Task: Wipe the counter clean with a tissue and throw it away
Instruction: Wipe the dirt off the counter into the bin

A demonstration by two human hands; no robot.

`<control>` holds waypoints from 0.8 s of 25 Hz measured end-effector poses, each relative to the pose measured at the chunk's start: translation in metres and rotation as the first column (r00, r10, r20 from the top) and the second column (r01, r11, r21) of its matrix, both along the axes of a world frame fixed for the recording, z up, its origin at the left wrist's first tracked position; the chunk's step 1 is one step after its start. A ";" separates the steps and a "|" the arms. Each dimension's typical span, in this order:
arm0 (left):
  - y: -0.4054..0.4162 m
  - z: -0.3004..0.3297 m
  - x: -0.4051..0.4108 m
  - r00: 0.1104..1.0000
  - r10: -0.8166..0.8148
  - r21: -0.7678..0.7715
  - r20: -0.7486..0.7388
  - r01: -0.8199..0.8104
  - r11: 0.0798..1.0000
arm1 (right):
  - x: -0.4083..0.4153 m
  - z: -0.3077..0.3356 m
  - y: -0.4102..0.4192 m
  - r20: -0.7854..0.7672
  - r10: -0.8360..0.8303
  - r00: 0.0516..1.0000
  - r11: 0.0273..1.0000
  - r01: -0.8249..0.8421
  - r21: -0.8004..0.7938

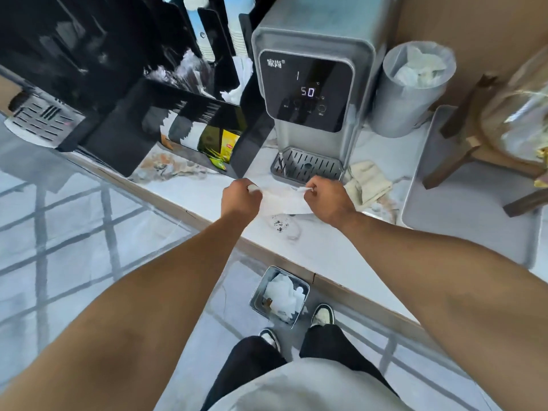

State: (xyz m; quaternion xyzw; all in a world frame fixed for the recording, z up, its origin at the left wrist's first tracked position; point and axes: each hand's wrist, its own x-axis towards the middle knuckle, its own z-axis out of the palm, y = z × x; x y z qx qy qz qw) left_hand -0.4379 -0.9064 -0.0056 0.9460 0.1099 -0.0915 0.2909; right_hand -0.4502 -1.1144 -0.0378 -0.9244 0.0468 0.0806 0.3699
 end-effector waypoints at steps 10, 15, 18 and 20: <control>0.014 -0.064 0.053 0.979 -0.193 -0.099 -0.062 0.186 0.978 | -0.005 -0.037 0.022 -0.020 -0.220 0.975 0.963 0.214 -0.161; 0.035 -0.071 0.065 0.886 -0.463 -0.081 0.017 0.463 0.883 | -0.013 -0.041 0.044 0.062 -0.365 0.929 0.903 0.370 -0.217; 0.057 -0.070 0.062 0.749 -0.653 0.033 0.115 0.654 0.756 | -0.012 -0.044 0.067 0.100 -0.379 0.920 0.886 0.392 -0.249; 0.071 -0.072 0.061 0.677 -0.722 0.095 0.142 0.717 0.691 | -0.006 -0.045 0.082 0.072 -0.360 0.930 0.890 0.365 -0.272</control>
